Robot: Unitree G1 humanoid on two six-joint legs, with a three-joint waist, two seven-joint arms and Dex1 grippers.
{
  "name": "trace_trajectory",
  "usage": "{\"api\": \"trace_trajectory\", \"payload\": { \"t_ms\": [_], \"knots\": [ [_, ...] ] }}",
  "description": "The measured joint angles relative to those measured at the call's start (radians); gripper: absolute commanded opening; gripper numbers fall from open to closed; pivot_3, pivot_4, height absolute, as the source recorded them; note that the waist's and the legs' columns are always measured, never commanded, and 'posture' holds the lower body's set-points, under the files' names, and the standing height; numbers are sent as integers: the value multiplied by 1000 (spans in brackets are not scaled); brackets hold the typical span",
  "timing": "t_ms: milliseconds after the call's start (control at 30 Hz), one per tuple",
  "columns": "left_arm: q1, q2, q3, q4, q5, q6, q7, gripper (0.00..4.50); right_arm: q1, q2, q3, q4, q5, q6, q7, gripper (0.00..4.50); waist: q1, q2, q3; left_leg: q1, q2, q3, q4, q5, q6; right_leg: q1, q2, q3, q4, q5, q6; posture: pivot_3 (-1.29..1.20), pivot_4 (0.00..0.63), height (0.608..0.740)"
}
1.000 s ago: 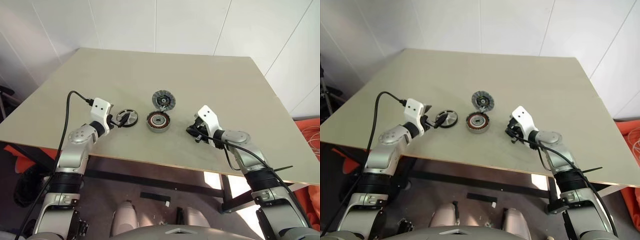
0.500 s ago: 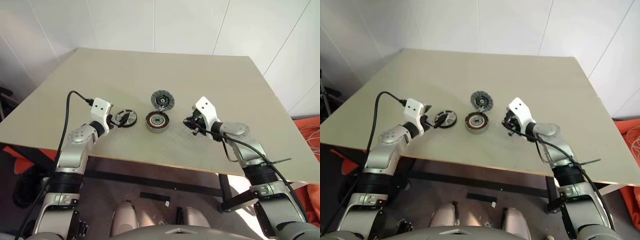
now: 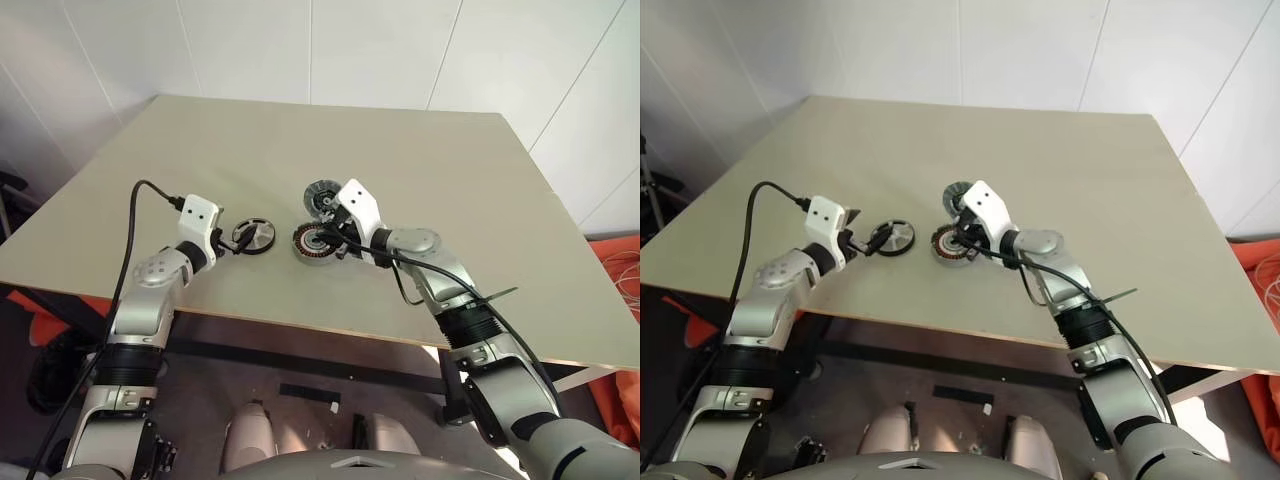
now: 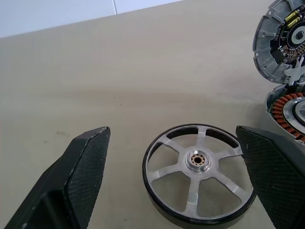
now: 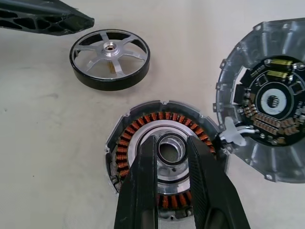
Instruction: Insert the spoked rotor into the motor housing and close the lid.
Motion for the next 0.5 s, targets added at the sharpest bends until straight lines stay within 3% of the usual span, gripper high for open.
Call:
{"api": "trace_trajectory", "payload": {
  "t_ms": [500],
  "knots": [
    [5,6,4,-15,0,0,9,4500,-59,39,4,190,-33,-87,-34,577,0,0,0,0,0,0,0,0,0,0,0,0,0,0,0,0,0,740]
  ]
}}
